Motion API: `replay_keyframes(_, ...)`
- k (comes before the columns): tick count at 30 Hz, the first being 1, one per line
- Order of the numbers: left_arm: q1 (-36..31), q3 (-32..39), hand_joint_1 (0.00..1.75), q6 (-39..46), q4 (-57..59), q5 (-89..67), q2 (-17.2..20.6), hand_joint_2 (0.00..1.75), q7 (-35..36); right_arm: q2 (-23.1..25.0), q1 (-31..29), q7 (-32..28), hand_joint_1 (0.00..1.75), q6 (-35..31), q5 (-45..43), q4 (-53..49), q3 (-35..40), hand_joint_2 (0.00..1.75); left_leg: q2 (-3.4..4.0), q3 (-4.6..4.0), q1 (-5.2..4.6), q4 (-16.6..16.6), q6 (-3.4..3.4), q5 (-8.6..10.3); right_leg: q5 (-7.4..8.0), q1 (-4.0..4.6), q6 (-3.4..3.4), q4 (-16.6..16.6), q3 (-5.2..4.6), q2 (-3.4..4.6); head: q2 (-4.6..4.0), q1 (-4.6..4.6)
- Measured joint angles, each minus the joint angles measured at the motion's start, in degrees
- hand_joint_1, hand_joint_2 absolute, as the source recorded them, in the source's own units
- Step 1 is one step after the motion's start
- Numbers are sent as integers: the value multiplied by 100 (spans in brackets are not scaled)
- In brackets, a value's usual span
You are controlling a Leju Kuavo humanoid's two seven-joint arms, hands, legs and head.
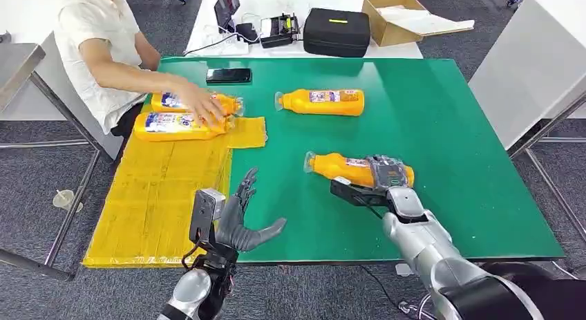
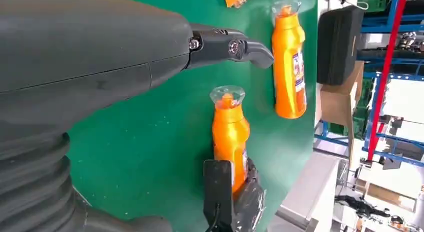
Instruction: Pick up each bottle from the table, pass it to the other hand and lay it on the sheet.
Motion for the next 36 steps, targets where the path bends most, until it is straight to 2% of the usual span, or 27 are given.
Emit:
replay_keyframes(3, -25, -4, 0, -175, 11, 200, 4, 175, -7, -65, -47, -907, 175, 623, -975, 29, -189, 175, 10, 30, 3, -1, -3, -10, -1, 3, -2, -11, -27, 4, 0, 0)
replay_keyframes(5, -56, -4, 0, -252, 28, 390, 11, 175, -31, -158, -72, -1336, 175, 894, -1530, 9, -382, 175, 13, 75, 3, -4, -10, -44, -24, 6, -21, -16, 15, 6, 0, 2)
replay_keyframes(8, -101, -22, 0, -280, 63, 548, 15, 175, -46, -216, -33, -1544, 175, 1059, -1942, -76, -494, 175, 54, 90, 2, -3, -8, -46, -9, 6, -18, -16, 69, 48, 0, 2)
replay_keyframes(13, -102, -26, 0, -177, 72, 682, 37, 175, -153, -291, 184, -2036, 175, 1405, -3197, -534, -636, 175, 74, 95, 5, -2, -9, -44, -3, 17, -16, -15, 72, 67, 0, 0)
replay_keyframes(16, -101, -33, 0, 39, 72, 516, 42, 175, -300, -289, 498, -2112, 175, 1518, -3990, -1131, -708, 175, 73, 88, 8, -3, -11, -43, -5, 20, -16, -14, 69, 67, 0, 0)
replay_keyframes(26, -104, -66, 0, 65, 149, 704, 39, 175, -267, -111, 1118, -2210, 175, 1455, -4713, -2262, -743, 175, 66, 26, 12, -2, -11, -40, -6, 17, -14, -11, 18, 65, 0, 0)
replay_keyframes(36, -316, -116, 0, 245, 426, 602, -26, 175, -295, 276, 1388, -2276, 175, 1194, -4472, -3021, -470, 175, 62, -21, 12, -1, -9, -34, -7, 16, -14, -6, -26, 62, 0, -2)
